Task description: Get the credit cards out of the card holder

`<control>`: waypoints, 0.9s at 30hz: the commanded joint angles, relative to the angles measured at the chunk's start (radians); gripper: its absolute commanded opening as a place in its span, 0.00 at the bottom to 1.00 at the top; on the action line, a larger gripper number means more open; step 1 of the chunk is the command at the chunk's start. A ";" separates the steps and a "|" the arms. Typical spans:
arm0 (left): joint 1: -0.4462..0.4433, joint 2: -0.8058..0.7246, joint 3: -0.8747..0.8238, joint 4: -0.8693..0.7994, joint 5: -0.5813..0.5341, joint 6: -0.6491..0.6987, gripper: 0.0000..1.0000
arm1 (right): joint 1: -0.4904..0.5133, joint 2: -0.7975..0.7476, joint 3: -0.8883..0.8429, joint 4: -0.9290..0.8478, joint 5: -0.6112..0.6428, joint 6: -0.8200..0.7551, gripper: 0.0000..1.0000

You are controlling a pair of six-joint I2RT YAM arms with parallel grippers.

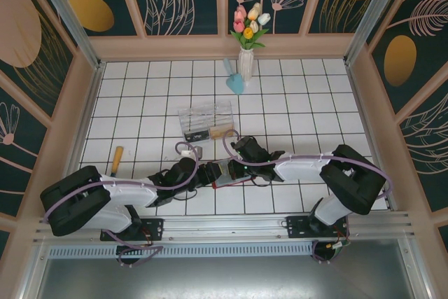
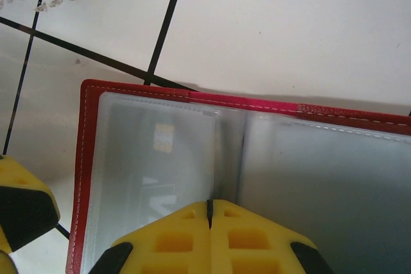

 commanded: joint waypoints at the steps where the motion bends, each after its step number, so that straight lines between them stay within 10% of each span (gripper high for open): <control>1: 0.008 0.003 0.022 -0.028 -0.017 -0.018 0.38 | 0.007 0.014 -0.014 -0.015 0.018 -0.003 0.00; 27: 0.008 0.114 0.086 -0.136 0.015 -0.046 0.37 | 0.007 -0.008 -0.015 -0.022 0.018 0.000 0.00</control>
